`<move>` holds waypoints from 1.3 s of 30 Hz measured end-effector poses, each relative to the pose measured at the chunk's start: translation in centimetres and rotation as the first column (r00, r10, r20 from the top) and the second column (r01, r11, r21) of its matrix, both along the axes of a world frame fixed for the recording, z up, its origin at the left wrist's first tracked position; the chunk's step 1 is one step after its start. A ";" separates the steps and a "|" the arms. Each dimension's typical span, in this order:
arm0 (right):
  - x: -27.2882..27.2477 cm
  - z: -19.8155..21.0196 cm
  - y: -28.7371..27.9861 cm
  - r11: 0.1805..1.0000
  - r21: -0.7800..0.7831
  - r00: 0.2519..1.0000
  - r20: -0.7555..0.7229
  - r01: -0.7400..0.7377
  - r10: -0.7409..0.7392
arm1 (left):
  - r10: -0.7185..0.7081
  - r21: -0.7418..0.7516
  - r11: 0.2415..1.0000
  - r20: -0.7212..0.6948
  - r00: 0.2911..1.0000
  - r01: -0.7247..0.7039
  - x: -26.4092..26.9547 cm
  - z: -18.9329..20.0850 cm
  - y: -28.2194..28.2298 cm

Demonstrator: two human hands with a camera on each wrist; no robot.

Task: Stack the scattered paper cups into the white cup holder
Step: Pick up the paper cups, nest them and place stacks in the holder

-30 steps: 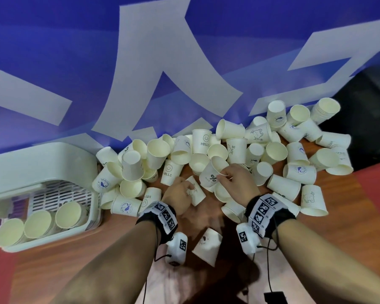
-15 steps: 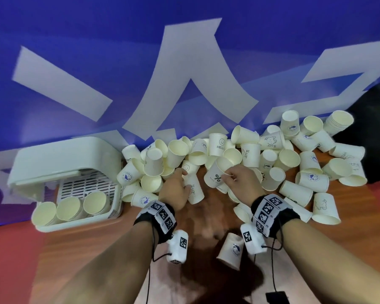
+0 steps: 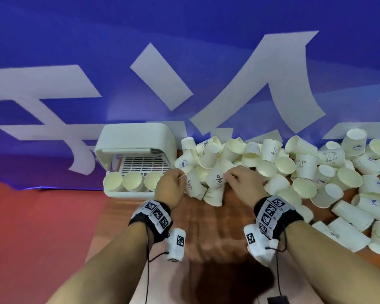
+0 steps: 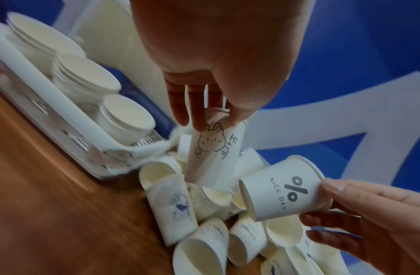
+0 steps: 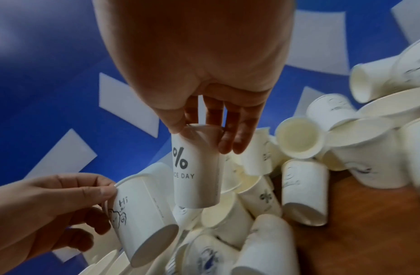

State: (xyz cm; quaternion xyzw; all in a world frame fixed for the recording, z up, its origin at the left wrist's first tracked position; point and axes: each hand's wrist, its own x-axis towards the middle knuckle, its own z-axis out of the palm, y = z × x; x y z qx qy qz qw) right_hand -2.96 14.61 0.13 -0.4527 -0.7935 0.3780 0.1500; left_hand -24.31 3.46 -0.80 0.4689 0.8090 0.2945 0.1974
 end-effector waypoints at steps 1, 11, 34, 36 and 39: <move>-1.4 0.0 -0.4 0.999 -0.012 0.999 -0.010 -0.031 0.031 | 0.029 0.016 0.999 -0.009 1.000 -0.029 -1.3 0.4 -0.9; -15.3 -0.1 -5.1 0.976 0.026 0.974 -0.058 -0.217 0.218 | 0.250 0.099 0.966 -0.107 0.962 -0.240 -14.0 0.8 -8.9; -22.4 -4.9 -7.3 0.915 0.118 0.883 0.334 -0.385 0.329 | 0.167 -0.078 0.982 -0.062 0.984 -0.171 -22.9 -6.3 -11.8; -22.7 -5.7 -7.4 0.914 0.090 0.864 0.372 -0.396 0.338 | 0.154 -0.100 0.982 -0.054 0.987 -0.158 -23.0 -7.0 -11.8; -23.2 -6.8 -7.5 0.914 0.054 0.840 0.420 -0.402 0.344 | 0.132 -0.113 0.984 -0.056 0.990 -0.137 -23.1 -7.9 -11.6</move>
